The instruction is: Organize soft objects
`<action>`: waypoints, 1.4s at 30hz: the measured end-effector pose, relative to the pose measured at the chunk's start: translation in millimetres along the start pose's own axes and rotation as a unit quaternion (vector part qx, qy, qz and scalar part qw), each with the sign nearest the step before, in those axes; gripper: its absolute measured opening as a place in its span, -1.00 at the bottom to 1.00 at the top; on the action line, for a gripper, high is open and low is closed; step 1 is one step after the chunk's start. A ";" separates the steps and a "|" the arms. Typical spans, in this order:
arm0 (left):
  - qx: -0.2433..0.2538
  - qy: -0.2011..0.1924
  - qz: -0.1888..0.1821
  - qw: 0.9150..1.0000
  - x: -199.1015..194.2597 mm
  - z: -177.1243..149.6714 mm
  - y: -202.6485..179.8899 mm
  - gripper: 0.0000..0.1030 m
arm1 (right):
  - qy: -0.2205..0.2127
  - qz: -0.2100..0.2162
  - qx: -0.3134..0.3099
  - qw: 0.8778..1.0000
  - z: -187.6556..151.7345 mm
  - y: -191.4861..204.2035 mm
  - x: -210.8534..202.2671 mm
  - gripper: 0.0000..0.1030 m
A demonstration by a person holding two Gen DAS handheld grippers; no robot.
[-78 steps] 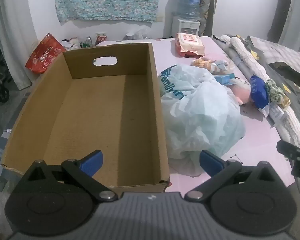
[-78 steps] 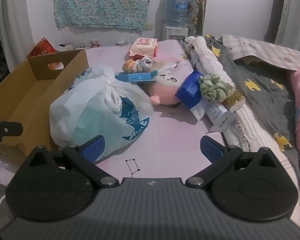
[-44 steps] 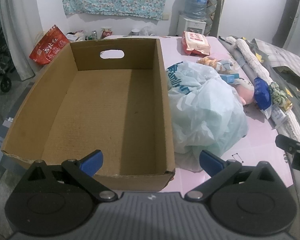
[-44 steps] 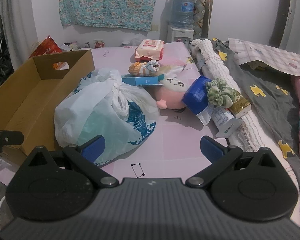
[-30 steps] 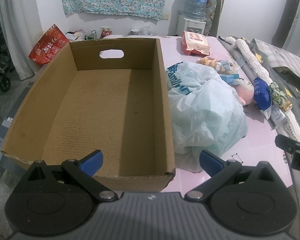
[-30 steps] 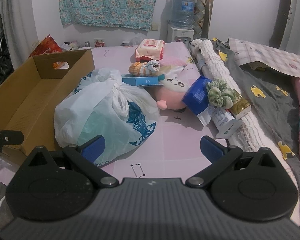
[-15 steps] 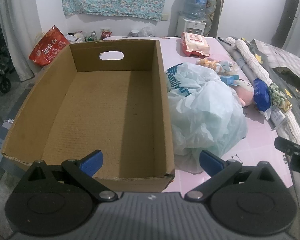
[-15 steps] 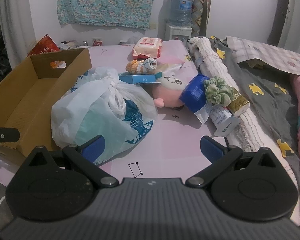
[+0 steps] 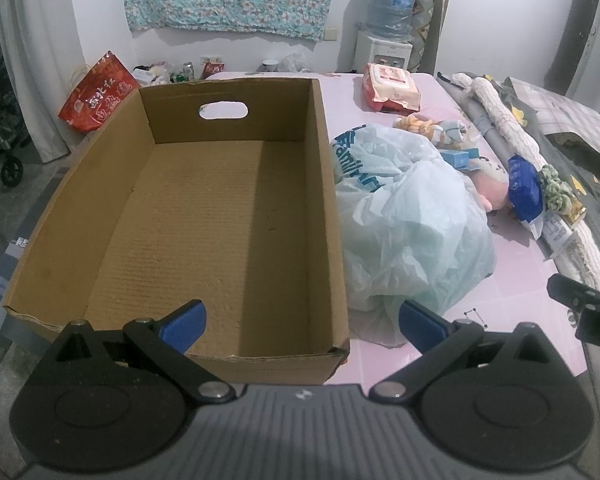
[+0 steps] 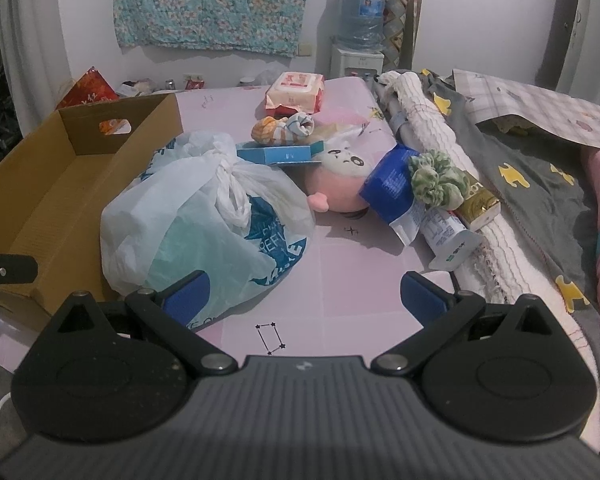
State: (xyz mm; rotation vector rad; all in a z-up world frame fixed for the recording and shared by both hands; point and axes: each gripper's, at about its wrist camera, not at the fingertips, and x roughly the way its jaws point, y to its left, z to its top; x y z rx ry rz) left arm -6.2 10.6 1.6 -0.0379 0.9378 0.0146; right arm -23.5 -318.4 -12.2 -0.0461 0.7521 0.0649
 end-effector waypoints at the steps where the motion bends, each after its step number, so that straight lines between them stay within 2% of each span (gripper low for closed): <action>1: 0.000 -0.001 0.000 1.000 0.0 -0.1 -0.1 1.00 | 0.000 0.000 0.000 1.000 0.0 -0.1 0.0 0.98; 10: 0.006 -0.003 0.003 1.000 2.3 1.0 -3.5 1.00 | 0.002 -0.004 0.008 1.000 -2.5 -5.9 2.6 0.98; 15: 0.030 -0.026 0.003 0.999 -2.0 5.7 -19.4 1.00 | -0.013 -0.003 0.032 0.999 -8.7 -24.7 0.0 0.98; 20: 0.073 -0.064 -0.003 0.995 -7.9 15.0 -49.9 1.00 | -0.052 0.005 0.054 0.997 -21.7 -60.2 -3.8 0.98; 22: 0.087 -0.079 -0.017 0.993 -7.7 19.5 -63.7 0.99 | -0.062 0.004 0.064 0.996 -24.7 -77.2 -2.1 0.98; 27: 0.108 -0.098 -0.057 0.988 -0.3 37.7 -96.9 0.82 | -0.088 0.006 0.121 0.989 -23.5 -136.3 6.8 0.98; 30: 0.133 -0.097 -0.065 0.984 4.2 55.6 -121.0 0.61 | -0.103 0.011 0.139 0.985 -17.7 -166.9 12.5 0.97; 32: 0.150 -0.095 -0.074 0.981 6.7 68.9 -136.5 0.44 | -0.118 0.013 0.144 0.982 -12.8 -182.8 16.1 0.87; 34: 0.161 -0.091 -0.087 0.979 7.7 82.7 -152.8 0.38 | -0.133 0.010 0.144 0.981 -7.6 -195.6 22.0 0.79; 39: 0.201 -0.091 -0.116 0.969 9.4 117.2 -204.0 0.14 | -0.140 0.007 0.154 0.978 6.8 -218.8 52.3 0.31; 40: 0.212 -0.093 -0.123 0.965 9.7 121.3 -214.9 0.09 | -0.137 0.003 0.148 0.979 10.2 -221.6 61.0 0.15; 42: 0.243 -0.092 -0.130 0.957 13.4 129.0 -237.7 -0.09 | -0.126 0.001 0.136 0.983 15.6 -224.9 79.5 0.03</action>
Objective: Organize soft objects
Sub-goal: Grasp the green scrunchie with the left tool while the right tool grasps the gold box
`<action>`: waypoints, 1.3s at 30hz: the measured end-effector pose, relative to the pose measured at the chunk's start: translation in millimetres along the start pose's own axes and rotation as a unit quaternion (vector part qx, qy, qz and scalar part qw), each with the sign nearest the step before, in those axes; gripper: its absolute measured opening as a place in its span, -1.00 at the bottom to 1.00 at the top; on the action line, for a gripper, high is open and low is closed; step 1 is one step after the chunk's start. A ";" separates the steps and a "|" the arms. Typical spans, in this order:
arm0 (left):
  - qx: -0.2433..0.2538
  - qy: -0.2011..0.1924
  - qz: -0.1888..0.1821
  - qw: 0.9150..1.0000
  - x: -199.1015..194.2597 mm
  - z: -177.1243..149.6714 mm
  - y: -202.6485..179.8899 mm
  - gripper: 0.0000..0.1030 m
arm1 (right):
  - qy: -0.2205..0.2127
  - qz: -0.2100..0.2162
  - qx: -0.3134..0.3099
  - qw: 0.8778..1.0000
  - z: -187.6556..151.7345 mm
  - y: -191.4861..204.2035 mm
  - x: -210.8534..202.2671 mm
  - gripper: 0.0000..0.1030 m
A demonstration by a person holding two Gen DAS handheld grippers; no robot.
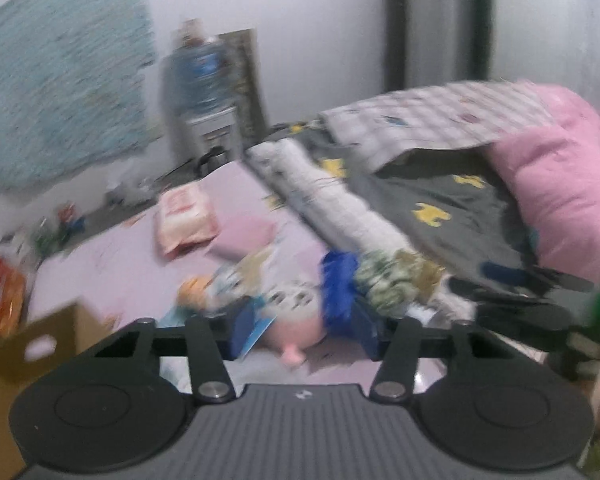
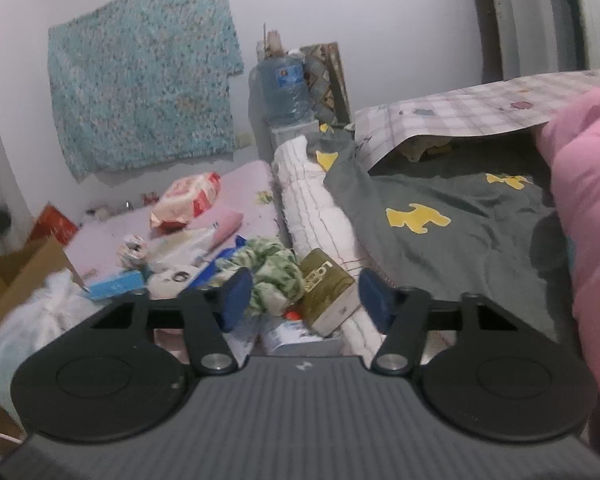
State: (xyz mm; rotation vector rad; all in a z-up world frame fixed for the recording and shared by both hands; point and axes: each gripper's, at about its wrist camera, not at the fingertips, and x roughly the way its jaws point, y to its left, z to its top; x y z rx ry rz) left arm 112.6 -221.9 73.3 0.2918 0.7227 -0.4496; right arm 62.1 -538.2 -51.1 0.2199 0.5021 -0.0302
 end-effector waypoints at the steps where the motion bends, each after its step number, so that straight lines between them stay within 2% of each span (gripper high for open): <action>1: 0.012 0.006 0.000 1.000 6.4 6.9 -7.3 -0.25 | 0.008 0.000 -0.004 1.000 1.0 -2.4 10.5 -0.02; 2: 0.024 0.010 -0.002 1.000 12.5 12.4 -13.4 -0.36 | 0.014 0.003 -0.007 1.000 1.5 -3.8 18.8 -0.06; 5: 0.047 0.021 -0.007 0.999 31.9 24.3 -28.3 -0.50 | 0.036 0.007 0.001 0.999 4.3 -13.8 42.2 -0.12; 10: 0.073 0.051 -0.010 0.996 67.3 29.7 -43.7 -0.53 | 0.065 0.015 0.026 0.997 2.1 -26.4 74.8 -0.25; 12: 0.091 0.068 -0.014 0.993 80.7 27.9 -48.0 -0.53 | 0.069 0.018 0.018 0.997 -3.7 -24.1 79.2 -0.33; 14: 0.114 0.082 -0.023 0.990 91.7 24.8 -52.3 -0.45 | 0.077 0.023 0.017 0.997 -10.7 -23.2 82.1 -0.68; 15: 0.126 0.086 -0.026 0.988 96.1 23.3 -54.6 -0.43 | 0.078 0.023 0.023 0.996 -14.4 -24.4 82.8 -0.70; 17: 0.152 0.093 -0.024 0.984 106.1 20.4 -60.6 -0.25 | 0.073 0.025 0.032 0.997 -19.7 -27.9 83.5 -0.85; 20: 0.184 0.098 -0.023 0.978 121.4 20.8 -70.4 -0.12 | 0.062 0.034 0.058 0.996 -20.6 -34.5 80.9 -0.97; 26: 0.222 0.121 -0.052 0.966 151.1 25.8 -92.9 -0.08 | 0.031 0.021 0.080 0.996 -13.7 -51.1 72.9 -0.99; 29: 0.250 0.139 -0.069 0.956 167.6 22.4 -107.1 0.00 | 0.036 0.053 0.105 0.992 -15.0 -62.7 77.4 -0.90; 30: 0.257 0.146 -0.069 0.953 174.4 21.5 -110.7 0.01 | 0.037 0.061 0.116 0.991 -16.6 -65.0 80.3 -0.88; 32: 0.268 0.157 -0.058 0.949 189.1 19.1 -117.4 0.01 | 0.040 0.064 0.127 0.989 -19.3 -68.3 84.8 -0.68; 36: 0.296 0.164 -0.038 0.940 210.1 14.5 -128.9 0.01 | 0.036 0.059 0.133 0.989 -22.7 -73.0 86.6 -0.54; 37: 0.296 0.165 -0.037 0.940 212.6 15.2 -129.9 -0.03 | 0.037 0.059 0.134 0.989 -22.8 -73.5 86.0 -0.51; 39: 0.287 0.164 -0.039 0.943 214.8 18.1 -129.3 -0.28 | 0.037 0.062 0.132 0.989 -22.9 -74.2 85.6 -0.44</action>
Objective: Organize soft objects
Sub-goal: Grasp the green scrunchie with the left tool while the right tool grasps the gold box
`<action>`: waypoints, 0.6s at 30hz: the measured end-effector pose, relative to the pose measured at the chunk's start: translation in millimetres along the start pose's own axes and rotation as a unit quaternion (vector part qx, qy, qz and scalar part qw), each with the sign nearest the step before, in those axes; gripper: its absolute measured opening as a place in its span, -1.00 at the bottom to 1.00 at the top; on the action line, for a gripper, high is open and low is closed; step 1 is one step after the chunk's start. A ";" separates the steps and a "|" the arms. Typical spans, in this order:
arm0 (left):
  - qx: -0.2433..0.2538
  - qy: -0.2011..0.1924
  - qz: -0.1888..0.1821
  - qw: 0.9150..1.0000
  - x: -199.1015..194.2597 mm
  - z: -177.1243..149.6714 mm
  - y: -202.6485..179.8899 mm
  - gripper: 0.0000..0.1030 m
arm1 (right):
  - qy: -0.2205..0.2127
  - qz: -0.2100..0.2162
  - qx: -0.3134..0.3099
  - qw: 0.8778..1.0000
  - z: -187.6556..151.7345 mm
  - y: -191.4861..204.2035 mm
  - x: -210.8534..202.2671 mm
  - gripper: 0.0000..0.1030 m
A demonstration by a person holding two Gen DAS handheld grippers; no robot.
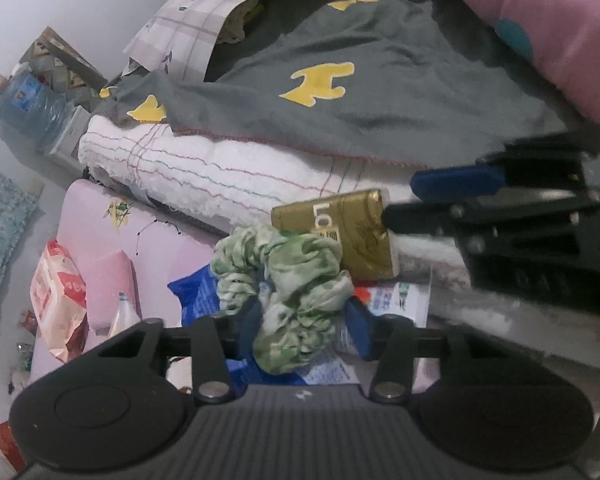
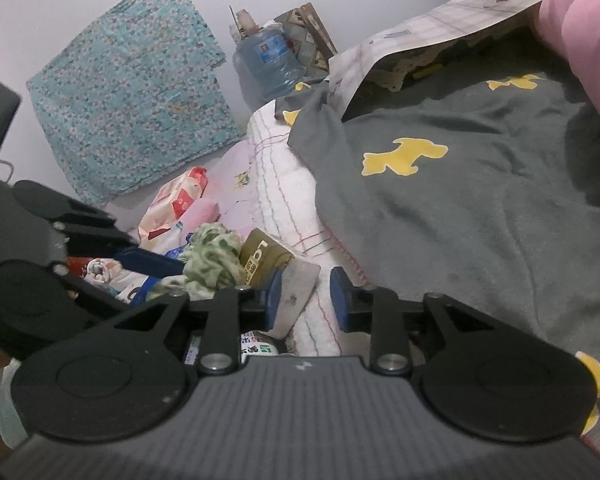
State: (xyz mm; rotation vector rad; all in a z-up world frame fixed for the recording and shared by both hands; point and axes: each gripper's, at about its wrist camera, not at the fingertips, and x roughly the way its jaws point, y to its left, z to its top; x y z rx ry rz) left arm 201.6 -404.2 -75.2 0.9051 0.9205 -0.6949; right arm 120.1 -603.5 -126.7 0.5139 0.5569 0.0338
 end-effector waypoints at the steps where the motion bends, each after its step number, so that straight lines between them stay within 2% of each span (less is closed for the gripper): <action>1: -0.008 -0.001 -0.001 1.000 0.1 0.5 2.3 -0.47 | 0.000 0.001 -0.001 1.000 0.0 0.1 -0.3 -0.36; 4: -0.036 -0.008 -0.007 0.999 -3.1 -0.2 11.0 -0.66 | 0.002 0.007 0.001 1.000 -0.2 0.9 -1.0 -0.12; 5: -0.044 -0.014 -0.008 0.999 -5.2 -1.9 14.2 -0.70 | 0.002 0.009 0.001 1.000 -0.3 1.6 -0.8 -0.10; 13: -0.104 -0.049 -0.002 0.993 -32.5 -12.3 41.5 -0.74 | 0.031 0.002 -0.024 0.999 2.3 14.0 25.6 -0.10; 18: -0.132 -0.062 0.004 0.989 -54.1 -18.8 51.9 -0.74 | 0.018 -0.020 -0.065 0.998 -1.6 28.9 28.4 -0.28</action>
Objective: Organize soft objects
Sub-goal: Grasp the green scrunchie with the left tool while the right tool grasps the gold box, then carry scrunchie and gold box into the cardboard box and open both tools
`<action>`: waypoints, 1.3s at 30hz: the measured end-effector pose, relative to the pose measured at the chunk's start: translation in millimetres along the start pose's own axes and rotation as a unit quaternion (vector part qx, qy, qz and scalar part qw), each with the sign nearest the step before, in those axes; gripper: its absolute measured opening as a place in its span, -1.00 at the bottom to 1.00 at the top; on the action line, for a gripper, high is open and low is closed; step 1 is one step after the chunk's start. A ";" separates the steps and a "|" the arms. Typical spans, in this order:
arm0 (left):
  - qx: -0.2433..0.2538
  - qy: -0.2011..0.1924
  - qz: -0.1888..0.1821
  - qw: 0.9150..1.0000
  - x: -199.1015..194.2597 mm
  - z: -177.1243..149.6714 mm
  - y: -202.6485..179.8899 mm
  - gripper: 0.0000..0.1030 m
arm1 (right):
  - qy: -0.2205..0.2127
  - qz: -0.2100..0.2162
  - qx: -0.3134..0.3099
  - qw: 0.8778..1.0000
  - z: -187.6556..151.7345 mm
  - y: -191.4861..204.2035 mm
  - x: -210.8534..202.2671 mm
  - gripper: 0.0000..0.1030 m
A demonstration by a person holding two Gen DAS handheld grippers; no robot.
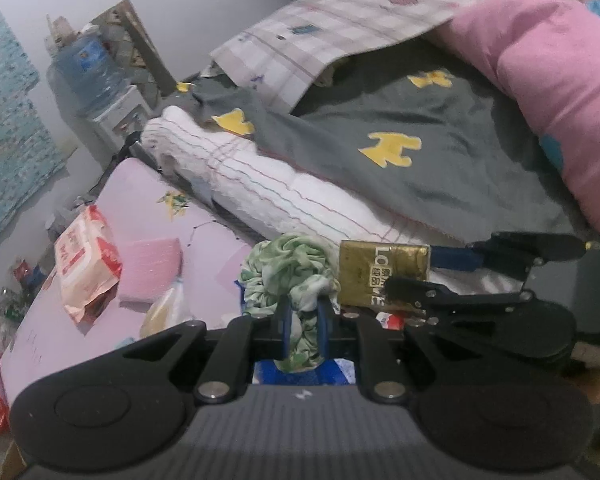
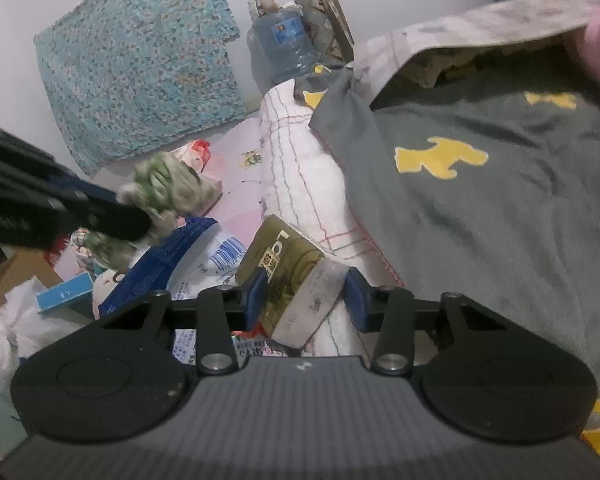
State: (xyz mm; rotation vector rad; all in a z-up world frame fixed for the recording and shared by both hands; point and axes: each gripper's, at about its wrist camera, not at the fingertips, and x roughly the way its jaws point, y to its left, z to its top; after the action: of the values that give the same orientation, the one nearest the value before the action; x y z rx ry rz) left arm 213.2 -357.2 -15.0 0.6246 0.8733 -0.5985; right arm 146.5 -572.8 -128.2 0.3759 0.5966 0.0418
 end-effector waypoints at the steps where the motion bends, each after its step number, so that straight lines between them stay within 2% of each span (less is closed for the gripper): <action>1: -0.006 -0.003 0.003 1.000 -5.8 -0.5 2.2 -0.74 | -0.003 -0.004 -0.005 1.000 0.1 2.1 -2.1 -0.34; 5: -0.035 -0.018 0.009 0.999 -32.2 -6.1 15.4 -0.74 | -0.016 -0.014 -0.021 1.000 2.9 12.9 -17.9 -0.46; 13: -0.107 -0.047 0.015 0.993 -99.4 -36.2 61.8 -0.74 | -0.052 -0.034 -0.047 0.997 14.9 35.8 -72.3 -0.48; 16: -0.136 -0.040 0.017 0.990 -123.7 -56.7 85.2 -0.73 | -0.064 -0.026 -0.055 0.996 22.0 49.5 -95.1 -0.48; 20: -0.182 -0.040 0.018 0.982 -158.3 -92.6 122.1 -0.73 | -0.079 0.004 -0.078 0.994 34.0 82.3 -122.6 -0.48; 23: -0.218 -0.055 0.023 0.974 -189.0 -123.5 151.7 -0.73 | -0.089 0.044 -0.100 0.990 45.4 122.0 -139.2 -0.48; 27: -0.263 -0.075 0.058 0.960 -228.3 -165.9 192.1 -0.72 | -0.093 0.131 -0.120 0.980 58.1 186.4 -150.5 -0.48; 30: -0.293 -0.075 0.089 0.949 -245.2 -196.9 222.1 -0.72 | -0.071 0.210 -0.124 0.967 66.1 237.9 -144.6 -0.48; 34: -0.333 -0.054 0.124 0.933 -243.9 -240.0 263.8 -0.72 | -0.005 0.304 -0.113 0.946 72.5 309.0 -115.4 -0.48; 36: -0.347 -0.034 0.145 0.926 -231.0 -260.0 283.5 -0.71 | 0.040 0.333 -0.108 0.936 73.1 343.5 -88.9 -0.48; 39: -0.367 0.009 0.159 0.917 -198.0 -285.1 312.0 -0.71 | 0.115 0.347 -0.108 0.925 65.8 393.0 -40.5 -0.48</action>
State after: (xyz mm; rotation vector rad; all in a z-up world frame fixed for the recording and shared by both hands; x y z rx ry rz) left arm 186.9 97.4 87.3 0.0747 0.9094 0.0523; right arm 176.7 -234.5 84.3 0.3538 0.6571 0.8368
